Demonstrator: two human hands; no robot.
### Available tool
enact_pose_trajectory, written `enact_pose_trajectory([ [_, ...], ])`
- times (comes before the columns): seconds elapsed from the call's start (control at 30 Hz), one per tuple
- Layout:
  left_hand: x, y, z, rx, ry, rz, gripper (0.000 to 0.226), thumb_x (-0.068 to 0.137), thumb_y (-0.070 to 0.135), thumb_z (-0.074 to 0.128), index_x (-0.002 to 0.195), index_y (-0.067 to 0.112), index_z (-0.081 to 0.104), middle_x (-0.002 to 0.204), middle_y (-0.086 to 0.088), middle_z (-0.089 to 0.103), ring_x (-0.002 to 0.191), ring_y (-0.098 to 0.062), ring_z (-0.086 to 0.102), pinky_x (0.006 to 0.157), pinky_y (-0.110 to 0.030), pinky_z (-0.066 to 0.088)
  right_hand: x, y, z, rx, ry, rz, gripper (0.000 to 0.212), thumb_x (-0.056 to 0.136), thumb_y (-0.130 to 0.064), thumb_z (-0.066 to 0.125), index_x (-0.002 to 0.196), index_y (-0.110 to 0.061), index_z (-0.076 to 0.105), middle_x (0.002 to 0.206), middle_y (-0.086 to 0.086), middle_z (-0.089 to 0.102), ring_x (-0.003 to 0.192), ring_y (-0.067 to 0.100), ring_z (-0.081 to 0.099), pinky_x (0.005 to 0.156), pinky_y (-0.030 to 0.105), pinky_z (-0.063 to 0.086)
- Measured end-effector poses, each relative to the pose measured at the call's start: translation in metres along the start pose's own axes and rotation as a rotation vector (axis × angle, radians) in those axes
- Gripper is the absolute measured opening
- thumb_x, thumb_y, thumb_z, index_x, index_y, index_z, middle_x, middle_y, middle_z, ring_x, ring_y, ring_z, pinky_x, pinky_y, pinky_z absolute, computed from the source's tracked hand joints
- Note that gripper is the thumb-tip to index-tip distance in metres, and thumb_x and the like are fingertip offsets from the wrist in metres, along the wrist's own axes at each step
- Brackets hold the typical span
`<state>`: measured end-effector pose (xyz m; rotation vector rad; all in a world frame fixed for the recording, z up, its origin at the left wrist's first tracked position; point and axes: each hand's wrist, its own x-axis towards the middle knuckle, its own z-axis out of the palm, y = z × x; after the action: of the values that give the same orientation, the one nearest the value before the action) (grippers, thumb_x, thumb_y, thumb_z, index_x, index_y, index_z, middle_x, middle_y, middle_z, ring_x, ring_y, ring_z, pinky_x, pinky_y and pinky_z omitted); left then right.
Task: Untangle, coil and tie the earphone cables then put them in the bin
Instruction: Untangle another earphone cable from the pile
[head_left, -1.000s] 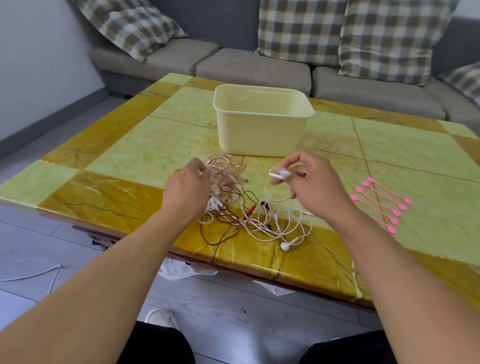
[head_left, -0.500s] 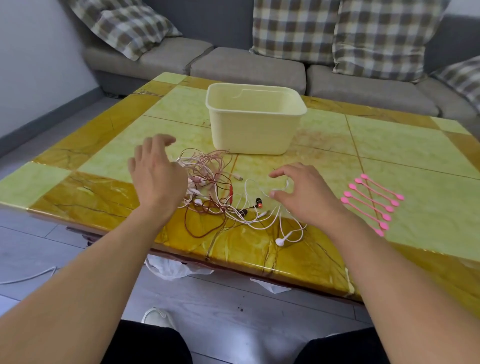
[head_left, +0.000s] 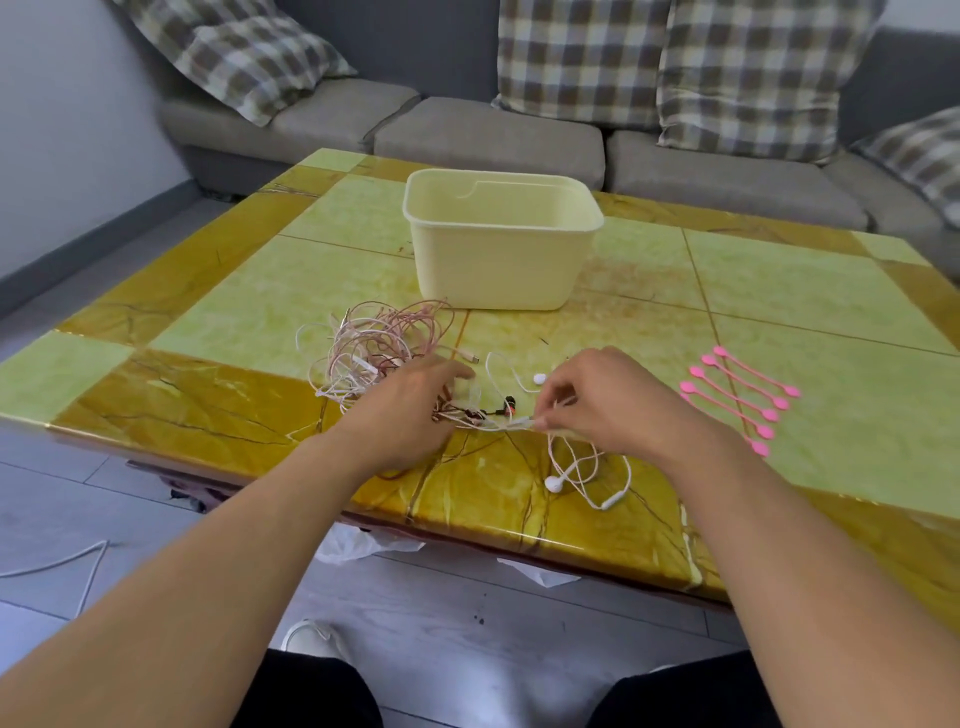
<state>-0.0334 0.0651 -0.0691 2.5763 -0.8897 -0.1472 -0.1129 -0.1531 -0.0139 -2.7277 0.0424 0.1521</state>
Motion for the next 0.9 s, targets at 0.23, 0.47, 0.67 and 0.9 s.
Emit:
enact_pose_trajectory([
  [0.23,0.004,0.001,0.001,-0.058,0.136,-0.121,0.064,0.089,0.022,0.073,0.146,0.027,0.045,0.151,-0.001,0.044,0.136,-0.025,0.045,0.109,-0.036,0.038,-0.003,-0.001,-0.017,1.115,0.499,-0.156,0.016,0.103,-0.012,0.054,0.089,-0.019,0.056,0.109,0.000,0.077,0.115,0.014,0.067,0.104,0.029,0.045],
  [0.47,0.007,0.000,0.002,-0.138,0.231,-0.189,0.020,0.099,0.028,0.060,0.113,0.018,0.071,0.103,-0.004,0.072,0.097,-0.027,0.065,0.075,-0.031,0.043,-0.010,0.002,-0.035,1.478,0.536,-0.033,0.016,0.106,-0.017,0.050,0.090,-0.020,0.053,0.057,-0.004,0.041,0.050,0.012,0.038,0.051,0.027,0.046],
  [0.67,0.008,-0.001,0.001,-0.219,0.286,-0.248,0.026,0.105,0.029,0.048,0.090,0.016,0.066,0.077,-0.008,0.065,0.075,-0.030,0.059,0.062,-0.036,0.040,-0.007,0.013,-0.027,0.843,0.348,0.136,0.008,0.098,-0.031,0.065,0.092,-0.026,0.064,0.055,-0.020,0.049,0.050,0.000,0.042,0.056,0.020,0.030],
  [0.9,0.008,0.001,-0.008,-0.352,0.448,-0.370,0.032,0.105,0.027,0.040,0.083,0.020,0.062,0.082,0.001,0.069,0.076,-0.027,0.061,0.071,-0.043,0.049,-0.003,0.023,-0.003,0.165,-0.037,0.204,0.073,0.073,-0.058,0.083,0.138,-0.037,0.058,0.105,-0.007,0.065,0.116,0.013,0.062,0.095,0.032,0.050],
])
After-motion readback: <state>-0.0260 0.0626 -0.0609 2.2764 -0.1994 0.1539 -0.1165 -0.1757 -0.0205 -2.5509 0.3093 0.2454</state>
